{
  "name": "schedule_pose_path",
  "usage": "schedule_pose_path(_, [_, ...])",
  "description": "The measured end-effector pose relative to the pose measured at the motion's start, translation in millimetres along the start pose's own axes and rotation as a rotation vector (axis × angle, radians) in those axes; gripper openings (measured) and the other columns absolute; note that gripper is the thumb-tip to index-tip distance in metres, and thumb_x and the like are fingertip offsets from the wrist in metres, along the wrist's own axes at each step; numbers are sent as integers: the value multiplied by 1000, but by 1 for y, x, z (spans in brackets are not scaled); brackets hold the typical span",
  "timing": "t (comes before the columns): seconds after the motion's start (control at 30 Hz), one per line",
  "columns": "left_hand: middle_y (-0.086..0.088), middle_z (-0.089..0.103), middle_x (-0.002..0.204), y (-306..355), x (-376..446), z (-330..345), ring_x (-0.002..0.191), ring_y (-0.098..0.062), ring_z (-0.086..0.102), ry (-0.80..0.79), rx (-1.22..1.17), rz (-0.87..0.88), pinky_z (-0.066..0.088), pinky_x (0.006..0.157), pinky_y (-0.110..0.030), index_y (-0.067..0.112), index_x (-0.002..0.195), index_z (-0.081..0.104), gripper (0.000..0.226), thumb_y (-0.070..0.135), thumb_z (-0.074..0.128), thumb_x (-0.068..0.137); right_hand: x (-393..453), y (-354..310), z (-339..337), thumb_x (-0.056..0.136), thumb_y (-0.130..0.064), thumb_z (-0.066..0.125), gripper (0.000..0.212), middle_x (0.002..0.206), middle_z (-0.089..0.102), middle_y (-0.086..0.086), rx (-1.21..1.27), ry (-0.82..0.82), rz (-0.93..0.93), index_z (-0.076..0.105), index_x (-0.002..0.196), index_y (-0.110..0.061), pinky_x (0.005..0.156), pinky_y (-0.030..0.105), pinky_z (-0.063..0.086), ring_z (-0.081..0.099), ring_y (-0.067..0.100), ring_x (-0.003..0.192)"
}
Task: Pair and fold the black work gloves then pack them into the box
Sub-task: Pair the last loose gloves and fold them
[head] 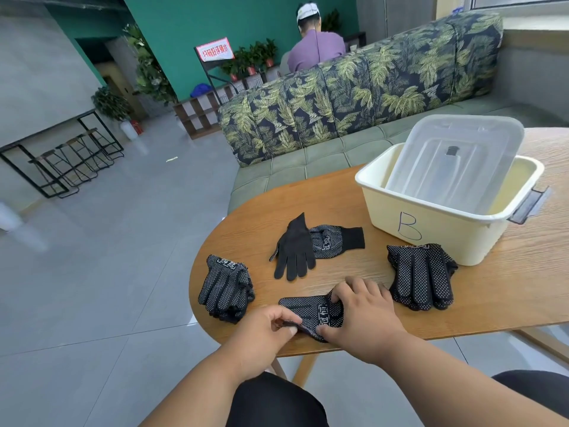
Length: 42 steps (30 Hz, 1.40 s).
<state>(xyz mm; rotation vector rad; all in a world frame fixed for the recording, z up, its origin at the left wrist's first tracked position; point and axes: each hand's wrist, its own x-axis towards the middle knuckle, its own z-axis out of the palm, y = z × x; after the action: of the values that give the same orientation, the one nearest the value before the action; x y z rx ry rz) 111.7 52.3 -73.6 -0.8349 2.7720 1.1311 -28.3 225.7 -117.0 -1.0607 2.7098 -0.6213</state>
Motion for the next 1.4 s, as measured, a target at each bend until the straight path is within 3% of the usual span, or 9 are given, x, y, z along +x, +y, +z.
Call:
schedule_pose_path(0.1, [14,65,100,7,5,1,83,8,59,13,8,38,43,73,-8,42,96,76,18,25,71,96,1,-1,1,67,-85,52,66,132,43,-10,-7,2,4,48,116,-41,120,44,22,39,21,129])
schedule_pose_path(0.23, [9,74,103,15,12,9,96,-18,69,-26,-66,-18,56,89,-33,46,101,74,16,32,66,97,1,-1,-1,65,-87,49,70,133,42,-10,-10,-14,6,48,117,-40,119,44,22,39,21,130])
schedule_pose_path(0.4, [8,74,100,20,22,26,96,-12,69,44,-164,-87,51,78,-16,32,101,74,12,23,67,98,1,-1,-2,67,-84,51,67,134,42,-10,-16,-14,-2,47,118,-40,120,44,21,39,21,131])
schedule_pose_path(0.5, [11,73,88,21,25,35,87,-8,69,103,-148,-136,57,85,-28,31,101,70,10,25,73,93,1,-1,-1,66,-83,49,66,137,41,-9,-12,-6,-2,47,116,-40,121,45,20,38,21,132])
schedule_pose_path(0.7, [18,59,89,30,21,41,92,-5,58,328,254,-68,47,93,-35,43,110,51,36,47,75,83,0,-2,-1,79,-76,43,55,137,46,-7,-11,7,-13,52,117,-37,115,45,27,39,24,130])
schedule_pose_path(0.9, [19,64,97,31,18,51,103,-12,56,380,593,224,35,90,-33,39,100,68,11,38,69,89,6,1,-2,101,-45,44,25,130,55,-8,-32,59,5,56,121,-36,101,42,34,47,24,122])
schedule_pose_path(1.07, [16,67,83,24,13,70,83,-17,61,388,735,318,50,75,-37,38,103,72,32,31,68,72,8,2,-8,88,-54,57,59,130,60,-5,24,105,70,40,142,-40,99,42,40,53,25,123])
schedule_pose_path(1.2, [7,59,99,28,-2,87,97,-25,54,401,706,285,46,89,-46,36,133,60,62,50,57,72,7,3,-13,87,-55,54,61,111,68,-3,93,85,118,40,143,-36,87,37,50,64,24,107])
schedule_pose_path(1.4, [7,50,107,25,-8,102,110,-27,50,422,626,245,38,104,-54,40,132,57,67,65,60,70,5,0,-23,89,-33,57,46,73,63,-10,330,-39,202,49,134,-39,70,31,47,62,15,79])
